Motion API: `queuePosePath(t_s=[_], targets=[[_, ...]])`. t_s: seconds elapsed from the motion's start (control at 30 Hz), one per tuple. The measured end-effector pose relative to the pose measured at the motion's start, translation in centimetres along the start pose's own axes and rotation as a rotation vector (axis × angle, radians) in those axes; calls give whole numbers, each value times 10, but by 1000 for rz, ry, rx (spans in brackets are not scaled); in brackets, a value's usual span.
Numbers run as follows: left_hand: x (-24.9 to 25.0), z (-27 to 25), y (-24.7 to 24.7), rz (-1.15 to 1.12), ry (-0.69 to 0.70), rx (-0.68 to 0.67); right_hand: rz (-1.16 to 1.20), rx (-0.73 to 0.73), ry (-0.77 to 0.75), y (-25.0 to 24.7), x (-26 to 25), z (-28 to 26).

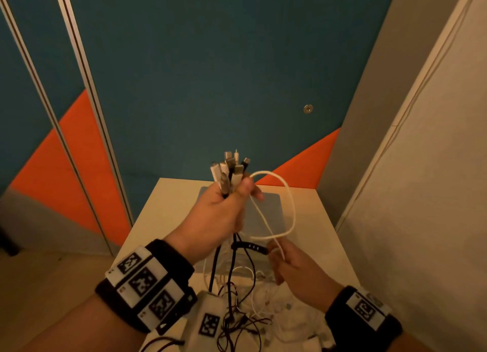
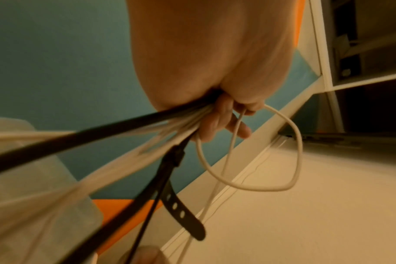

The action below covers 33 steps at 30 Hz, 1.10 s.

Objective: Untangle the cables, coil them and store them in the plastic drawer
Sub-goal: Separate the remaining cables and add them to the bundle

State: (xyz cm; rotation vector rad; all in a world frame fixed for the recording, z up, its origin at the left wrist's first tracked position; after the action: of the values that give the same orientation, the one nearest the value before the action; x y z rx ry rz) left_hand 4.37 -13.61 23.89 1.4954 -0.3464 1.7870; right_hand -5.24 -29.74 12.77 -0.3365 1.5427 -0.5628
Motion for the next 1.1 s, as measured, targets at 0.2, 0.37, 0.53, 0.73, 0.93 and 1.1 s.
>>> queuePosePath(t_s=[0.2, 0.37, 0.53, 0.73, 0.93, 1.1], targets=[[11, 1, -1, -228, -43, 69, 19, 126, 16, 5, 15, 2], [2, 2, -13, 93, -50, 157, 182, 292, 38, -19, -19, 6], [-21, -9, -3, 334, -201, 31, 251, 410, -112, -48, -79, 10], [-24, -9, 6, 116, -223, 86, 242, 371, -213, -51, -92, 5], [-10, -3, -17, -51, -131, 282, 283, 476, -130, -80, -59, -23], [-9, -1, -19, -11, -111, 289, 100, 430, -78, -96, -44, -46]])
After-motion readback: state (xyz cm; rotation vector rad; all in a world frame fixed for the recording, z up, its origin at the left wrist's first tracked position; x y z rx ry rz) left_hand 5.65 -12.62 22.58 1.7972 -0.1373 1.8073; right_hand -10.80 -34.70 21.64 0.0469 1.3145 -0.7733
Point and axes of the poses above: each hand's wrist, its own z-axis towards the middle knuckle, its own y-axis out of the palm, x = y × z, the point moved 2 cm from there along z, towards the middle knuckle, and after that the axes turned 9 degrees about -z, right-handed, at the moved point
